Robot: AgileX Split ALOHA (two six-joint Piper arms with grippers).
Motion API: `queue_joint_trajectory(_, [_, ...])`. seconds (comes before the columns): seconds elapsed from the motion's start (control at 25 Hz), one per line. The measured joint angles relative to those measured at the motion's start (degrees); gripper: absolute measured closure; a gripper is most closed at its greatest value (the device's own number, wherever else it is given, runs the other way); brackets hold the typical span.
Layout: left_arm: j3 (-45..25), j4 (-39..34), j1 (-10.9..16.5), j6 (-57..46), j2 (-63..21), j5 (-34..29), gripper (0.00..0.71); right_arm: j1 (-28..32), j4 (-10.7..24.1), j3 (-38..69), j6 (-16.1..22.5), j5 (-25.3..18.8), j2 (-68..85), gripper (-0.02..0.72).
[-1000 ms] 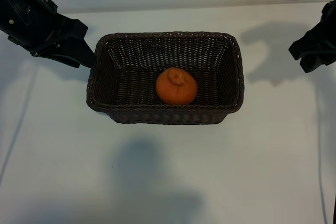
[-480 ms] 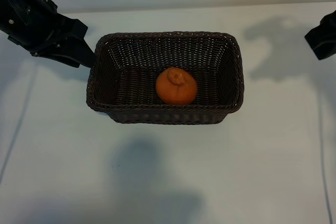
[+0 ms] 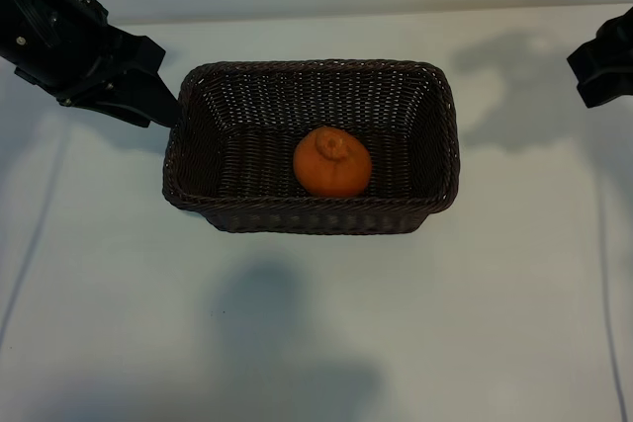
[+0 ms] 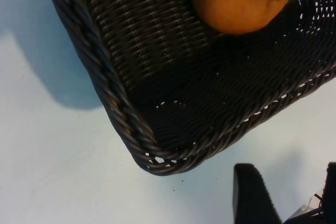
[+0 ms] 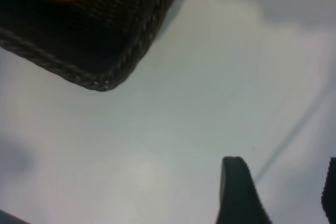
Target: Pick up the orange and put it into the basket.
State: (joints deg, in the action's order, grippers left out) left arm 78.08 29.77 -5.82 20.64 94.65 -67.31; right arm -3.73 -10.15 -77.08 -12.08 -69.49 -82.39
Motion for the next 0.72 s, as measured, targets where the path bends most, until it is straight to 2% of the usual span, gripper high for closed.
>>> queue_joint_trajectory(0.72, [0.0,0.1,0.0,-1.9,0.0,0.0,0.330,0.0,-4.4,0.0,0.9,1.8,0.0,0.307])
